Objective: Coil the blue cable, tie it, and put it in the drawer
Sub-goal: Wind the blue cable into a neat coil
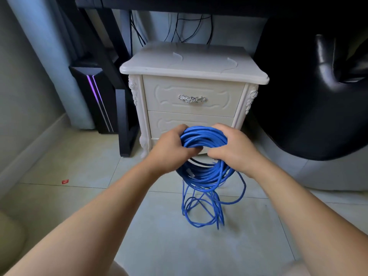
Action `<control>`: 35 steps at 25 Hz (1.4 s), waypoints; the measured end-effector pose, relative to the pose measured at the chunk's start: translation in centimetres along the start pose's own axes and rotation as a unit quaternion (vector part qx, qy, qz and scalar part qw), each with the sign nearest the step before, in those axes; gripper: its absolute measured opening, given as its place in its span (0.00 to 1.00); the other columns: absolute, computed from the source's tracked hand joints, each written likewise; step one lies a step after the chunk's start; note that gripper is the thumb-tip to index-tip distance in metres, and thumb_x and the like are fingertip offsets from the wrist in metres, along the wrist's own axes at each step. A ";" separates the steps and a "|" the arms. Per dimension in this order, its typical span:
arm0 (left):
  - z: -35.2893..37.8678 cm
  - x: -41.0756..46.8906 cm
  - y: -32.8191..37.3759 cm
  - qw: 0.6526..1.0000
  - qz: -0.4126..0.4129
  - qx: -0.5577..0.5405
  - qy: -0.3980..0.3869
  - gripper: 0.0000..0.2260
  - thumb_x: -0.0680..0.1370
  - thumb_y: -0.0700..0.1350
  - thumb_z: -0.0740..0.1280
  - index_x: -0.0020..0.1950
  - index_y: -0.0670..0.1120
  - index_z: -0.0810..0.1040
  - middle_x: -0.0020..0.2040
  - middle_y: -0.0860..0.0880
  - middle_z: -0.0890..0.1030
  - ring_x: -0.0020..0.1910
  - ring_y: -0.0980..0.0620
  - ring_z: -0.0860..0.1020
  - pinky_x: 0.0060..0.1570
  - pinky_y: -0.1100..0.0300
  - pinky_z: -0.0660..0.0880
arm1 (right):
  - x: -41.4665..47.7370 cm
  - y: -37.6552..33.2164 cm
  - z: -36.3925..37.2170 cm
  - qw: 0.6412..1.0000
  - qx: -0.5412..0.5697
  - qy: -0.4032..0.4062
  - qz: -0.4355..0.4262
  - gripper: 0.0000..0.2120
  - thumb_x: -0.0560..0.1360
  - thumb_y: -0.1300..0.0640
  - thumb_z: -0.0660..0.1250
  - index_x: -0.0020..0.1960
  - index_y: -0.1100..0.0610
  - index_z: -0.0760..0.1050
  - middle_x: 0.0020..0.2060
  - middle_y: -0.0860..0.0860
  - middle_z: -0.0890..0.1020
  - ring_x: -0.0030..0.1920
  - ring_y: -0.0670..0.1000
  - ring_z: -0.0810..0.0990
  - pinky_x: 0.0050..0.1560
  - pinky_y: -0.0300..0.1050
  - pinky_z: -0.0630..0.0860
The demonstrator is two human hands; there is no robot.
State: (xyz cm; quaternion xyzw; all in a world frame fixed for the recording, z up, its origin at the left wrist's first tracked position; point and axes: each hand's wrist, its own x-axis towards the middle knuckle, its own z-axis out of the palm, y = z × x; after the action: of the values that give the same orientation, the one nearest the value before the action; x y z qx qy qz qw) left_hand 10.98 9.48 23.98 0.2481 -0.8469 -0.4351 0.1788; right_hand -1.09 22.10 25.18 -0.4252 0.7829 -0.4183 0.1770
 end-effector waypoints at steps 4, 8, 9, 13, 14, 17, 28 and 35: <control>0.2 0.2 0.7 0.993 -0.036 -0.074 0.079 0.05 0.74 0.42 0.71 0.47 0.44 0.77 0.34 0.48 0.78 0.35 0.45 0.79 0.37 0.54 0.76 | 0.2 -0.1 -0.1 0.992 0.117 0.014 0.044 0.18 0.63 0.52 0.75 0.51 0.44 0.76 0.40 0.46 0.84 0.40 0.48 0.84 0.47 0.49 0.81; -0.1 0.5 0.9 0.965 -0.117 -0.187 0.143 0.07 0.75 0.42 0.70 0.51 0.42 0.77 0.32 0.47 0.75 0.29 0.48 0.76 0.34 0.56 0.74 | -0.5 -0.1 -0.3 0.964 0.242 -0.031 0.109 0.29 0.58 0.43 0.80 0.57 0.45 0.76 0.50 0.51 0.85 0.47 0.47 0.85 0.43 0.47 0.81; -0.1 0.5 0.9 0.957 -0.132 -0.209 0.155 0.07 0.75 0.42 0.70 0.51 0.42 0.77 0.31 0.47 0.75 0.28 0.49 0.74 0.35 0.55 0.75 | -0.7 -0.3 -0.1 0.958 0.260 -0.034 0.115 0.32 0.58 0.42 0.80 0.59 0.45 0.75 0.52 0.53 0.84 0.45 0.46 0.85 0.40 0.44 0.81; 0.0 0.7 1.0 0.922 -0.174 -0.282 0.202 0.04 0.75 0.41 0.69 0.46 0.44 0.75 0.32 0.47 0.72 0.29 0.50 0.72 0.37 0.55 0.74 | -0.9 -0.9 0.7 0.937 0.330 -0.031 0.110 0.41 0.55 0.40 0.78 0.65 0.47 0.70 0.50 0.51 0.82 0.42 0.47 0.85 0.41 0.49 0.81; 0.0 0.7 1.1 0.912 -0.185 -0.299 0.212 0.03 0.75 0.41 0.69 0.45 0.44 0.75 0.32 0.47 0.72 0.30 0.50 0.72 0.36 0.57 0.72 | -0.9 -0.9 0.9 0.932 0.344 -0.034 0.108 0.42 0.56 0.40 0.79 0.66 0.47 0.69 0.49 0.50 0.82 0.43 0.48 0.84 0.43 0.50 0.82; 0.2 0.3 1.5 0.890 -0.212 -0.326 0.236 0.04 0.76 0.42 0.68 0.44 0.46 0.74 0.34 0.47 0.72 0.31 0.51 0.71 0.32 0.60 0.69 | -0.7 -0.7 1.5 0.920 0.376 -0.050 0.097 0.40 0.61 0.44 0.80 0.68 0.44 0.65 0.53 0.49 0.81 0.47 0.46 0.84 0.50 0.47 0.81; 1.1 -1.0 2.6 0.890 -0.180 -0.365 0.205 0.04 0.78 0.41 0.67 0.46 0.49 0.74 0.36 0.49 0.76 0.33 0.54 0.76 0.35 0.62 0.73 | 0.0 -0.5 2.7 0.881 0.449 0.064 0.136 0.16 0.71 0.62 0.73 0.57 0.59 0.74 0.35 0.51 0.82 0.38 0.51 0.84 0.48 0.50 0.78; 1.2 -1.1 1.1 0.921 -0.190 -0.336 0.050 0.07 0.76 0.46 0.71 0.49 0.44 0.79 0.40 0.48 0.84 0.45 0.49 0.82 0.53 0.52 0.78 | 0.2 0.3 2.4 0.914 0.344 0.155 0.150 0.12 0.71 0.65 0.71 0.52 0.57 0.75 0.40 0.55 0.81 0.43 0.58 0.83 0.56 0.59 0.78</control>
State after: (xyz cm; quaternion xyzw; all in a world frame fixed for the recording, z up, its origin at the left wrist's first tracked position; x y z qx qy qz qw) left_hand 10.91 11.44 24.16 0.3511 -0.5776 -0.7070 0.2082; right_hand 0.14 20.80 23.54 -0.1452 0.6624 -0.6913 0.2493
